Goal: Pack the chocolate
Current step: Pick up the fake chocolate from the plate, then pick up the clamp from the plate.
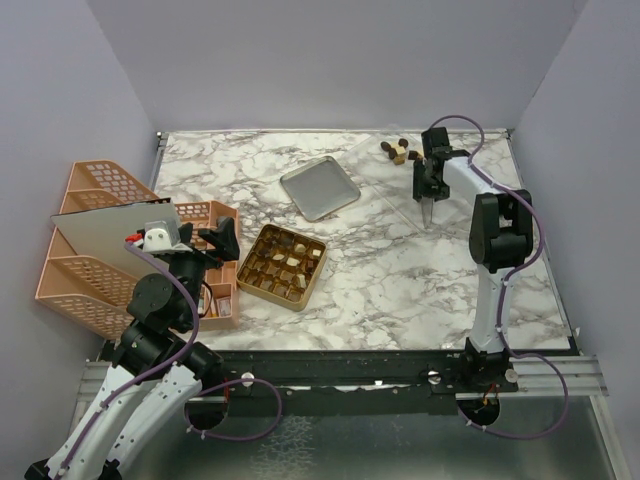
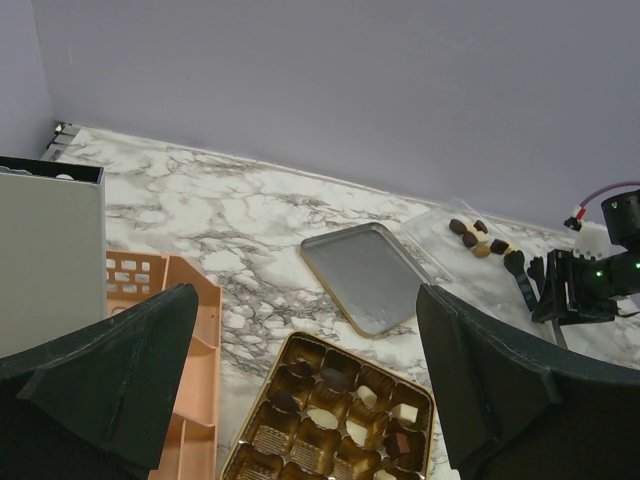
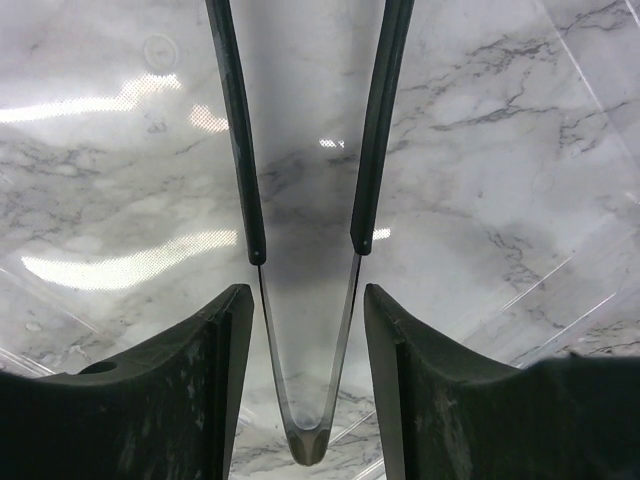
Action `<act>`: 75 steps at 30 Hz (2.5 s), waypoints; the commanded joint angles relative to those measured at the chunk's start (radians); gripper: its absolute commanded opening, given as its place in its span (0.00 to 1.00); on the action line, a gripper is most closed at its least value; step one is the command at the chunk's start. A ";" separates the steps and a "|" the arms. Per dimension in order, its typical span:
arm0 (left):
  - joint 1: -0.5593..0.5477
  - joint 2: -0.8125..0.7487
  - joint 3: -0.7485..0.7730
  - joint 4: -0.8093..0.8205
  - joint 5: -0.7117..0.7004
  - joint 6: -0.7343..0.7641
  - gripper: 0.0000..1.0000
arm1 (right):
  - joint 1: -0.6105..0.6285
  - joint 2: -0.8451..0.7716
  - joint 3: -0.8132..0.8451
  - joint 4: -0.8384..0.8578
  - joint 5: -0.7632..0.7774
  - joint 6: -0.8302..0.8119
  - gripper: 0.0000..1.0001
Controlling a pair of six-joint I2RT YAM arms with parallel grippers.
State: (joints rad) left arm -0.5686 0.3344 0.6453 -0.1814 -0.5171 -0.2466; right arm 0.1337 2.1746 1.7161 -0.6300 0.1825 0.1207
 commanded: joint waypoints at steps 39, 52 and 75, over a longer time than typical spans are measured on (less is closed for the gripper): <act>0.006 0.191 0.095 -0.019 0.136 -0.138 0.99 | -0.003 -0.239 -0.137 0.020 -0.059 -0.003 0.26; 0.006 0.640 0.342 0.100 0.387 -0.379 0.96 | 0.087 -0.567 -0.304 0.045 -0.357 0.031 0.26; 0.006 1.109 0.662 0.188 0.572 -0.398 0.99 | 0.354 -0.770 -0.391 0.081 -0.394 0.144 0.26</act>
State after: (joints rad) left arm -0.5648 1.4826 1.2648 0.0391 0.0822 -0.7303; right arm 0.4641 1.4189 1.3315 -0.5629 -0.1772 0.2562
